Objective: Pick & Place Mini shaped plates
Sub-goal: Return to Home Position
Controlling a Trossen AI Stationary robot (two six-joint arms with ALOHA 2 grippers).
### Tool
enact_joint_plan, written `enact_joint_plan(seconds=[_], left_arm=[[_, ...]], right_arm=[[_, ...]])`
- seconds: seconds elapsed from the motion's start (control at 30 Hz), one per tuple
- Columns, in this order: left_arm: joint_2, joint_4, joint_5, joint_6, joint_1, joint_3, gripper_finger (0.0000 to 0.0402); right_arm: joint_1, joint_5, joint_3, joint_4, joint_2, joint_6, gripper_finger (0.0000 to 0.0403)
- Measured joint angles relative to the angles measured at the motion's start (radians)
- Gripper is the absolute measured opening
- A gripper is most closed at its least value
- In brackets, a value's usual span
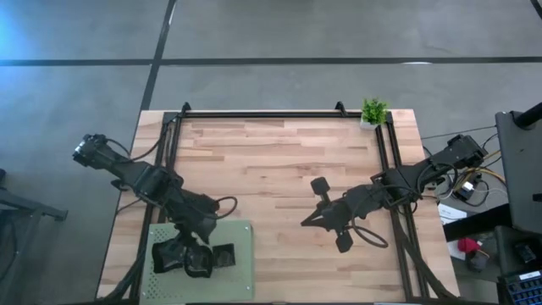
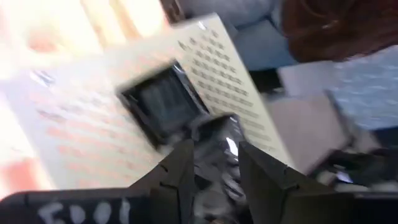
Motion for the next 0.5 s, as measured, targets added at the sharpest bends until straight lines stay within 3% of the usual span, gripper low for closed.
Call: enact_joint_plan(seconds=[0.17,0.4,0.5], left_arm=[[-0.001,0.010,-0.132,0.089,0.001,0.029,0.0096],[-0.024,0.024,-0.287,0.261,0.000,0.084,0.0010],[-0.054,0.055,-0.351,0.323,0.001,0.082,0.0005]], right_arm=[[0.000,0.000,0.000,0.000,0.000,0.000,0.0009],[0.000,0.000,0.000,0.001,0.000,0.000,0.0009],[0.000,0.000,0.000,0.001,0.000,0.000,0.0009]])
